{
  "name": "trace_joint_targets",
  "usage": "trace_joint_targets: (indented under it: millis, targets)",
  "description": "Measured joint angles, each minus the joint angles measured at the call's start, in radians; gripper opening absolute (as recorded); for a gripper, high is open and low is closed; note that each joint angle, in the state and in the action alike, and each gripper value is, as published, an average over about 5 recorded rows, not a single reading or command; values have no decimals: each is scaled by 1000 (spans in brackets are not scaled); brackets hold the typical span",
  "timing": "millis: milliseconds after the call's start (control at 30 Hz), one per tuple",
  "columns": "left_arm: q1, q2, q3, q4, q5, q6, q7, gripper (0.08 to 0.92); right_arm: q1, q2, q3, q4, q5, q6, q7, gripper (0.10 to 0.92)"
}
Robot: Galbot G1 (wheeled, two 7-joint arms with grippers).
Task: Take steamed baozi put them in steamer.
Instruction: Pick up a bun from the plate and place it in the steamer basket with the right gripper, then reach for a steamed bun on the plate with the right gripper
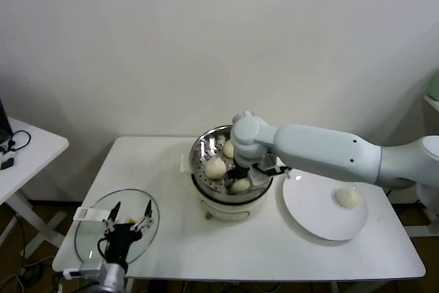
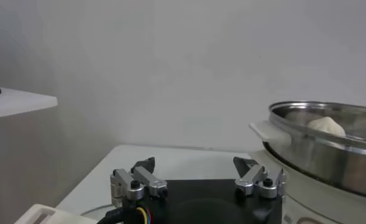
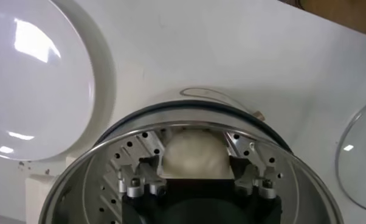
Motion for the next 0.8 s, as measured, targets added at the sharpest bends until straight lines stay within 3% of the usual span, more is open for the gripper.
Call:
trace_joint_targets:
  millis: [800]
  targets:
    - [-11, -2, 17, -9, 0, 10, -9, 823, 66, -42, 25, 27, 86, 44, -29, 823]
